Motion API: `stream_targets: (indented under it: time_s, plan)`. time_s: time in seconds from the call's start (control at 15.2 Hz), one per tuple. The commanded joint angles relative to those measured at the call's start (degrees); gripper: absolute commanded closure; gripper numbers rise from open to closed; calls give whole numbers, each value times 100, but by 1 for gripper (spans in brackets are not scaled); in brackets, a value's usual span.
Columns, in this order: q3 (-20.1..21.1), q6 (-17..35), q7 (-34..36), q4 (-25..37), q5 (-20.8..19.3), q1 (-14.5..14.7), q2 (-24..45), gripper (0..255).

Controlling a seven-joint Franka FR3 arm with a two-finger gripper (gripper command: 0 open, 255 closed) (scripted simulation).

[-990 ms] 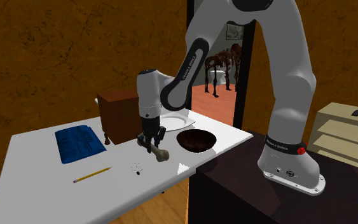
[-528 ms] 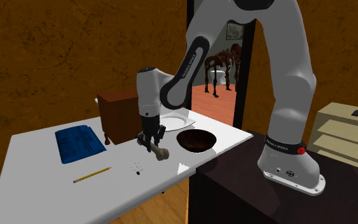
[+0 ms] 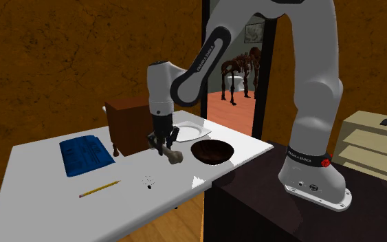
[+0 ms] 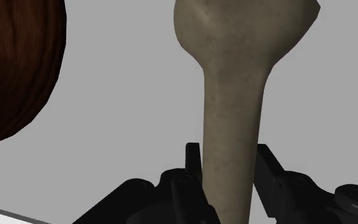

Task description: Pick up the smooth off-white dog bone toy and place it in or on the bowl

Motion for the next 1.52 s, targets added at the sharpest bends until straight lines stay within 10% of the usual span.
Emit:
stream_targets:
  time_s: [0.0,0.86,1.45]
  plan:
    - [89,-134,-122,12,172,-58,-152,255]
    - [393,-933,-792,145,1082,-275,-1018,255]
    - [-66,-605,-2566,-1877,2673,-347,-3050,255]
